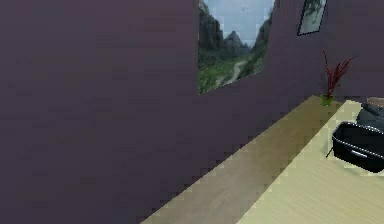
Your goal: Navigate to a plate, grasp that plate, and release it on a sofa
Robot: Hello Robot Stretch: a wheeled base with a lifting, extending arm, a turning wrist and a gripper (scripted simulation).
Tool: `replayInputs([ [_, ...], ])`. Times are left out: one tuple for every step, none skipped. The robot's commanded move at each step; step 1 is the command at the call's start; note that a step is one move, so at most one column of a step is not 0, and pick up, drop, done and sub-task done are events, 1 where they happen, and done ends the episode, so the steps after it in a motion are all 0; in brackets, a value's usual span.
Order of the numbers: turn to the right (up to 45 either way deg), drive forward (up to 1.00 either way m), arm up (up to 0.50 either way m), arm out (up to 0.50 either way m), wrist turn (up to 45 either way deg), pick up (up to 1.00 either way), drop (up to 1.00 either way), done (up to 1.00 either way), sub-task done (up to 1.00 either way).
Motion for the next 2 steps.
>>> replayInputs([
  [0.0,0.0,0.0,0.3,0.0,0.0,0.0,0.0,0.0],
  [45.0,0.0,0.0,0.0,0.0,0.0,0.0,0.0,0.0],
])
